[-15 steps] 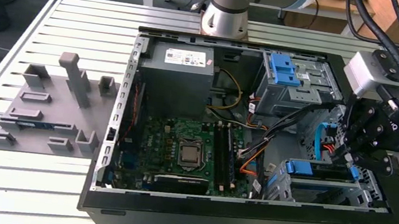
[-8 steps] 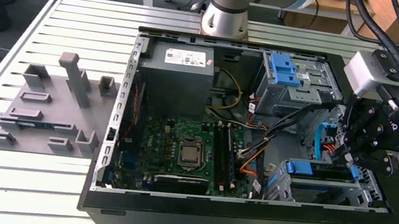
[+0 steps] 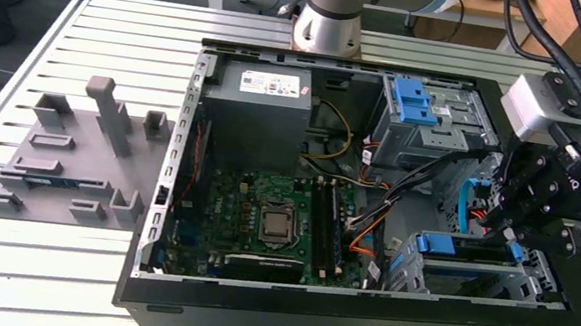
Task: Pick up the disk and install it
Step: 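Insert the second disk wire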
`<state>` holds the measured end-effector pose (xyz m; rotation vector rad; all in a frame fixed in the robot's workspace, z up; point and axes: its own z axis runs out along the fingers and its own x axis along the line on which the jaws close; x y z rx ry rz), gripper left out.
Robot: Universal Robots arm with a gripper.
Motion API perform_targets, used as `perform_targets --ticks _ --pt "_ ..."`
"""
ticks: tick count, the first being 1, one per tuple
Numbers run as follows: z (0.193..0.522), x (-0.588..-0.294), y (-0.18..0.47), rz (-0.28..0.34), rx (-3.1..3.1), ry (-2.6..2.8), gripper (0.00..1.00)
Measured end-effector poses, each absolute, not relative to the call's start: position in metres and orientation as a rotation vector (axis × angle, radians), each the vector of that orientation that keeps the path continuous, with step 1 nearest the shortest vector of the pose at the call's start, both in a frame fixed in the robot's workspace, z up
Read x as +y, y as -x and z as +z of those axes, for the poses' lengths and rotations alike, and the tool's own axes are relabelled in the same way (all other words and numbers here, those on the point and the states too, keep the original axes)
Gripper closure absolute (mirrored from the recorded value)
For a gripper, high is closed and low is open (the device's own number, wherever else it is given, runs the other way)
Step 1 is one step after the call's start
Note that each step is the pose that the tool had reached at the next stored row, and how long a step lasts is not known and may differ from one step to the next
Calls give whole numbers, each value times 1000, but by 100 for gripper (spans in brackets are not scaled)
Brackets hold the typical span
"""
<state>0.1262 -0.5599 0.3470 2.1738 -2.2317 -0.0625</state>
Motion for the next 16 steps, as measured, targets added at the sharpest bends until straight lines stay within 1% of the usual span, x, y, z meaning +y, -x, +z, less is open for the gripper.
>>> perform_targets --ticks 11,16 --pt "347 -560 -126 -62 -2232 -2174 76" --pt "357 -560 -126 -62 -2232 -2174 76"
